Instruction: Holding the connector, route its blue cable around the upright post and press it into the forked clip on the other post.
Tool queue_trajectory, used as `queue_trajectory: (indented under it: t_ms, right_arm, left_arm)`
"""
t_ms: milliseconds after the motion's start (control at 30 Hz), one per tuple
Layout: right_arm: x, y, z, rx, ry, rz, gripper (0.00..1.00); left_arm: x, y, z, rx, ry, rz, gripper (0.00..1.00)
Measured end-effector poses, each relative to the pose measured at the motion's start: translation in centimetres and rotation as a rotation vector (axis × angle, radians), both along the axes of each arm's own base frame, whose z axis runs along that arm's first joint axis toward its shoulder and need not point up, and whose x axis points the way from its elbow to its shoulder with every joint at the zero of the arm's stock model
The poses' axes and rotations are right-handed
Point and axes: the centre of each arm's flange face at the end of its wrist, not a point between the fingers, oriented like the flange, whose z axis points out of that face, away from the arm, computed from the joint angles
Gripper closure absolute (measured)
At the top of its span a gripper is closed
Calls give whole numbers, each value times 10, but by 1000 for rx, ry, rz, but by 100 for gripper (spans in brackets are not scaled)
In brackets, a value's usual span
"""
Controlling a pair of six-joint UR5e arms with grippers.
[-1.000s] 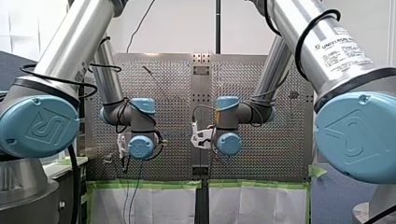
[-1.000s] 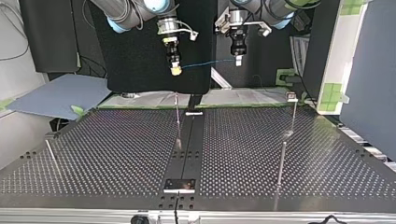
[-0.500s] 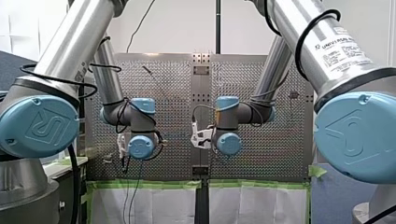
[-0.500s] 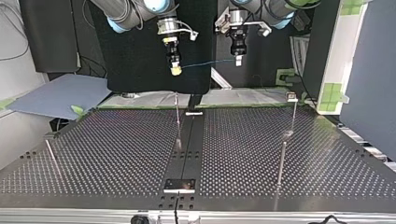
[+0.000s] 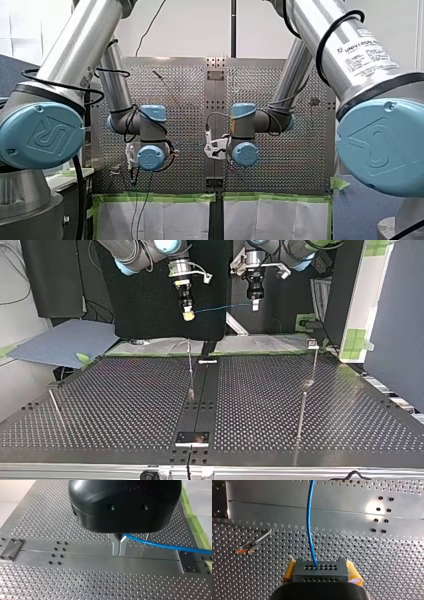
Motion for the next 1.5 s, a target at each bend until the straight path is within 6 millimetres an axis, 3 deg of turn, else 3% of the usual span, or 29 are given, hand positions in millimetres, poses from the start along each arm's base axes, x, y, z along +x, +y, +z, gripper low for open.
queue_trajectory:
  t_ms: [1100, 1300, 1500]
  right_arm:
    - [0, -3, 0, -1, 3, -5, 100]
    - [-5, -22, -15, 23, 46, -69, 100]
    - [-12, -21, -41, 80, 108, -92, 100]
  left_arm:
    - [-1, 1, -8, 13, 18, -6, 100]
    - [-1, 1, -8, 13, 18, -6, 100]
    - [-1, 1, -8, 13, 18, -6, 100]
